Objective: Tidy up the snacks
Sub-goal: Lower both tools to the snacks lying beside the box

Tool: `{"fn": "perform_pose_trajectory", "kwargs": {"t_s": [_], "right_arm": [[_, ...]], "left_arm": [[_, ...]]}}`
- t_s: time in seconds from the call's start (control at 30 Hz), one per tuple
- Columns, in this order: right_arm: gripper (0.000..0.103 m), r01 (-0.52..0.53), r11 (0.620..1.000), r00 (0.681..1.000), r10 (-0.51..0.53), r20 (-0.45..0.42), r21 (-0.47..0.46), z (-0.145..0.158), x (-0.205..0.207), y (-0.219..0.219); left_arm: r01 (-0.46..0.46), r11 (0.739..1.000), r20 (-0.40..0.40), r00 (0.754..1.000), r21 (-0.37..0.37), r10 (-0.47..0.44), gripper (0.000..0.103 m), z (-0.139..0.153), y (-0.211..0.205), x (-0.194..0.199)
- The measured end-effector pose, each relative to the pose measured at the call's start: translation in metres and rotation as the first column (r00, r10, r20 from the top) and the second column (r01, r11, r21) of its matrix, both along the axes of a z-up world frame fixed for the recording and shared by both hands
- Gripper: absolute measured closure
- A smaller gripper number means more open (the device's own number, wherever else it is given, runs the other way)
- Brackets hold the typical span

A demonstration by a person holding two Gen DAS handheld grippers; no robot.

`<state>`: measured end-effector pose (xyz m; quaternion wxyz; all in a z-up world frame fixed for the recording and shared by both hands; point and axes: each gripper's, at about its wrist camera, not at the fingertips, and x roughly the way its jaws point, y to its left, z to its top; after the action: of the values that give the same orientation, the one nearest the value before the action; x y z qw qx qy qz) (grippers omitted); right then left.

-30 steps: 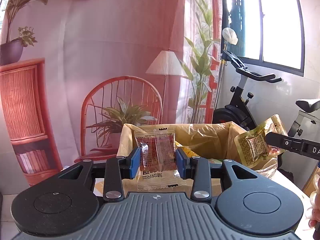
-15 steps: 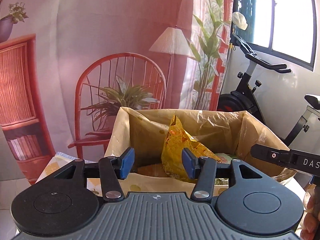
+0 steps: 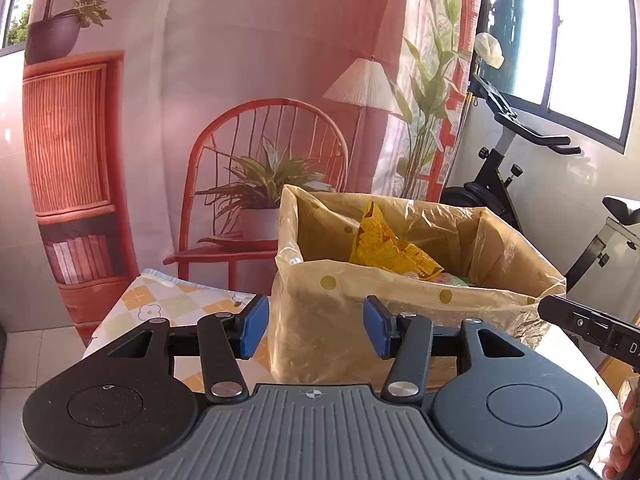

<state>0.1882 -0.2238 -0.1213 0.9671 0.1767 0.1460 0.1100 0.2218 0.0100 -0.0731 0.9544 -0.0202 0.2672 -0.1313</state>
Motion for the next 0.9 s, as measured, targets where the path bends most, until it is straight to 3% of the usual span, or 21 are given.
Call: {"fn": "perform_pose_trajectory", "kwargs": {"t_s": [0.17,0.4,0.6,0.73,0.9], "right_arm": [[0.074,-0.051,0.999,0.998,0.051,-0.024,-0.006,-0.016,-0.020,0.012],[0.074,-0.099,0.995,0.987,0.098,-0.131,-0.005,-0.050,-0.025,0.025],[0.073,-0.137,0.991,0.957,0.130,-0.261,-0.009,-0.086,-0.021,0.026],[0.067,-0.149,0.988,0.940,0.128,-0.316,-0.044,-0.104,-0.013,0.025],[0.047,-0.175,0.980,0.925,0.130,-0.358,-0.097,-0.124,0.008,0.026]], "left_arm": [[0.000,1.000,-0.045,0.999,0.013,0.000,0.048,-0.021,0.009,-0.019],[-0.008,1.000,-0.129,0.992,-0.003,0.008,0.049,-0.059,0.015,-0.031],[-0.012,1.000,-0.192,0.981,0.004,0.013,0.049,-0.092,0.014,-0.039],[-0.027,1.000,-0.222,0.975,-0.001,0.026,0.049,-0.110,0.014,-0.044],[-0.036,0.999,-0.229,0.973,0.021,0.040,0.049,-0.124,0.011,-0.047]]}}
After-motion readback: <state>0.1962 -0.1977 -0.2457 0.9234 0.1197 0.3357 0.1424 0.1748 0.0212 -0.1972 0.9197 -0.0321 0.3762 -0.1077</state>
